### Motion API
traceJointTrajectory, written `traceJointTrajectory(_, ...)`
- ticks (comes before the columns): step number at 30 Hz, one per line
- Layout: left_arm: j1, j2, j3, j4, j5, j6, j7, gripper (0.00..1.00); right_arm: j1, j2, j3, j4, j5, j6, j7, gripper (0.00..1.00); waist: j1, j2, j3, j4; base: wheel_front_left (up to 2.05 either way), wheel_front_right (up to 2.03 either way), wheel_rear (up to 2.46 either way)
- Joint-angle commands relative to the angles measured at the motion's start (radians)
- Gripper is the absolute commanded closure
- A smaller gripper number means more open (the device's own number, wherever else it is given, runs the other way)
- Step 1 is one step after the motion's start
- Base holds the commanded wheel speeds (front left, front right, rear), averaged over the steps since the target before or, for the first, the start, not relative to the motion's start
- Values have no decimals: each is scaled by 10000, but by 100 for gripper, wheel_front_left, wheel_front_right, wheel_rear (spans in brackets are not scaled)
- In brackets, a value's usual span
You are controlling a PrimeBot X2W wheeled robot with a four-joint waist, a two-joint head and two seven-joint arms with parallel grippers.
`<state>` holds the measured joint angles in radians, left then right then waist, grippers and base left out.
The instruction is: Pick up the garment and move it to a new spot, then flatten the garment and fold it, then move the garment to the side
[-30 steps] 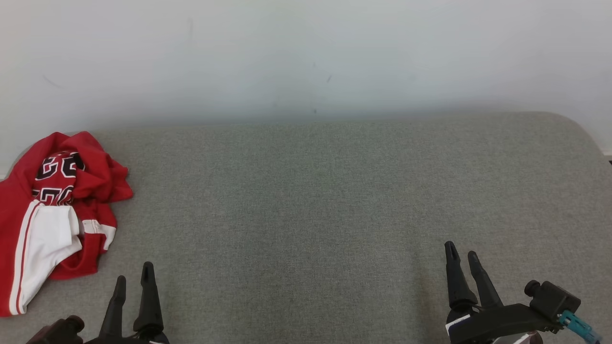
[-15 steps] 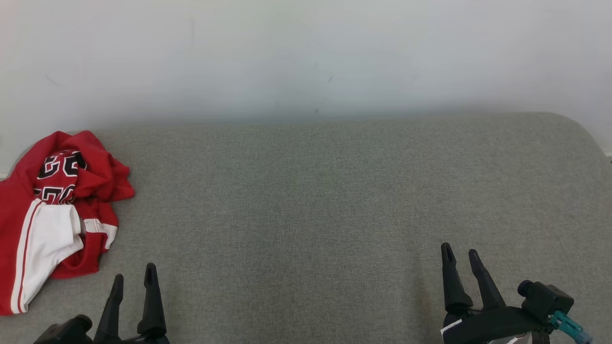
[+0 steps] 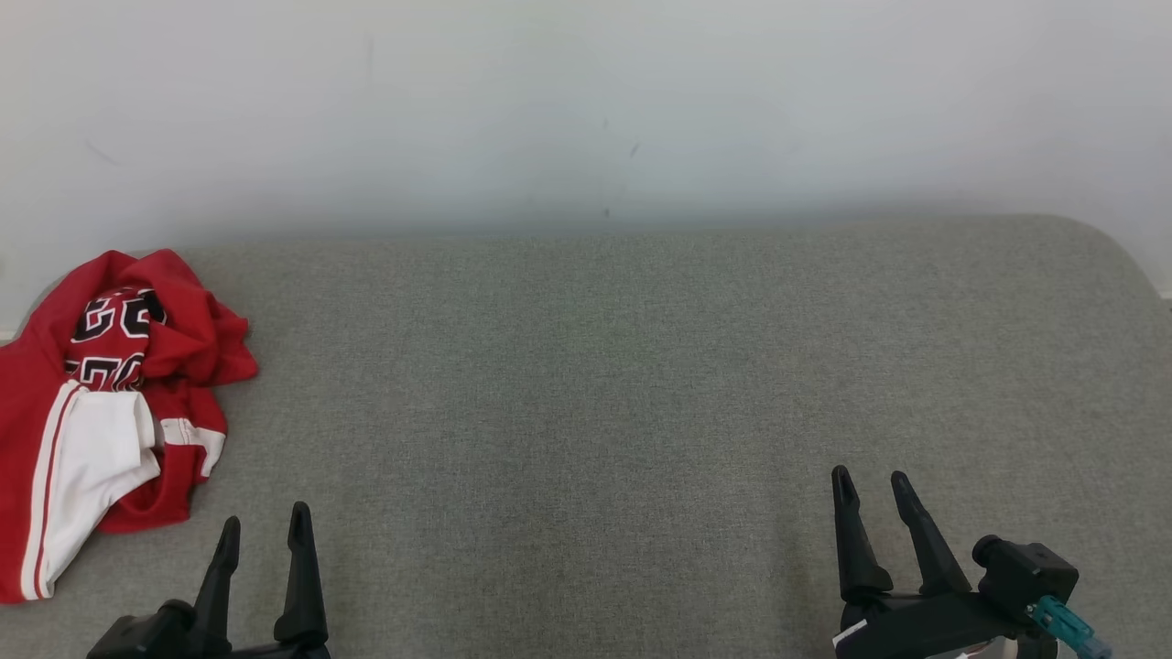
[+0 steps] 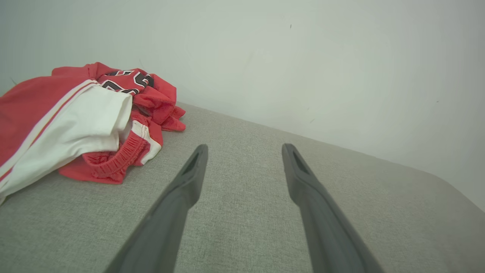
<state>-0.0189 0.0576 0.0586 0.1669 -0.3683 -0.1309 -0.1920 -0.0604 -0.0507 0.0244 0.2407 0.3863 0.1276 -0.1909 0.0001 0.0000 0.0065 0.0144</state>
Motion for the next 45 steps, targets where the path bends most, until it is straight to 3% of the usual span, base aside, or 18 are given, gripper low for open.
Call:
traceJointTrajectory(1,89,56,-8,-110,232,6,-85,0,-83,6,43,-52,-244,44,-94,0,0,0,0,6,0,0,0)
traceJointTrajectory(37,330,54,430,549,3011,145,-742,0,-94,7,-63,545,-2821,47,-759,0,-1,0,-122,89,0,0,0)
traceJointTrajectory(45,186,112,292,908,2619,92,-740,0,-146,9,-124,754,-2759,47,-739,0,-1,0,-168,98,0,0,0)
